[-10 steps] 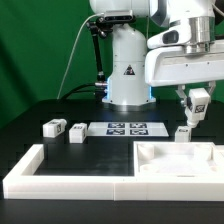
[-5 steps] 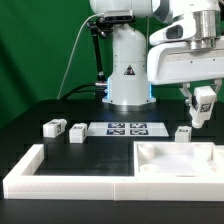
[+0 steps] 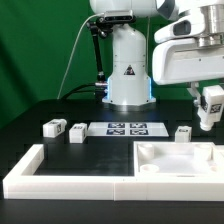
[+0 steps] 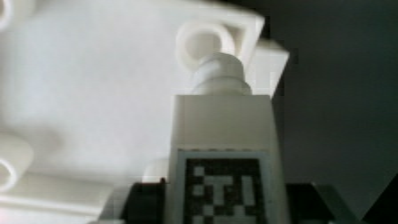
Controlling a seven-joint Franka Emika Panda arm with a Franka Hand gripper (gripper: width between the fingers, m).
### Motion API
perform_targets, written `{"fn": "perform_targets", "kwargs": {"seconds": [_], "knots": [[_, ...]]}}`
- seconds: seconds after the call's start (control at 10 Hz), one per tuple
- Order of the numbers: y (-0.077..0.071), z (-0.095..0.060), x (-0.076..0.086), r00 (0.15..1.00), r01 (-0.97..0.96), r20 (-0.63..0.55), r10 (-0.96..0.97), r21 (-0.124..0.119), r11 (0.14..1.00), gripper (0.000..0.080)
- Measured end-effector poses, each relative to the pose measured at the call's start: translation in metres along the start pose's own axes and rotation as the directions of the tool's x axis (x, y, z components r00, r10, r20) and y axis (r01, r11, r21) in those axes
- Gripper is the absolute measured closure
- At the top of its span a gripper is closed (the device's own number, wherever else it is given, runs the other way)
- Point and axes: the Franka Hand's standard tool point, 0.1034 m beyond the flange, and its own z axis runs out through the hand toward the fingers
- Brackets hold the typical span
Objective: Assemble one leg
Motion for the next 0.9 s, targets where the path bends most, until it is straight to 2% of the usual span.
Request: {"fn": "perform_targets", "kwargs": {"seconds": [0.2,0.3,0.5,0.6,0.7,0.9], "knots": [[0.006,0.005,0.017,0.997,0.031,-0.071,-0.031,-0.005,1.0,0.0509],[0.006,0.006,0.016,0.997,0.031,-0.075,-0.032,-0.006,0.999,0.0509],[0.01,0.004,0.021,0.976,0.03,-0.214,-0.034,-0.025,0.999,0.0509],[0.013,0.006,0.018,0.96,0.039,-0.275,-0.048,-0.039,0.998,0.0509],[0.018,0.006,0.02,0.963,0.048,-0.265,-0.058,-0.044,0.998,0.0509],[0.02,0.006,0.04,0.963,0.045,-0.265,-0.054,-0.039,0.998,0.0509]]}}
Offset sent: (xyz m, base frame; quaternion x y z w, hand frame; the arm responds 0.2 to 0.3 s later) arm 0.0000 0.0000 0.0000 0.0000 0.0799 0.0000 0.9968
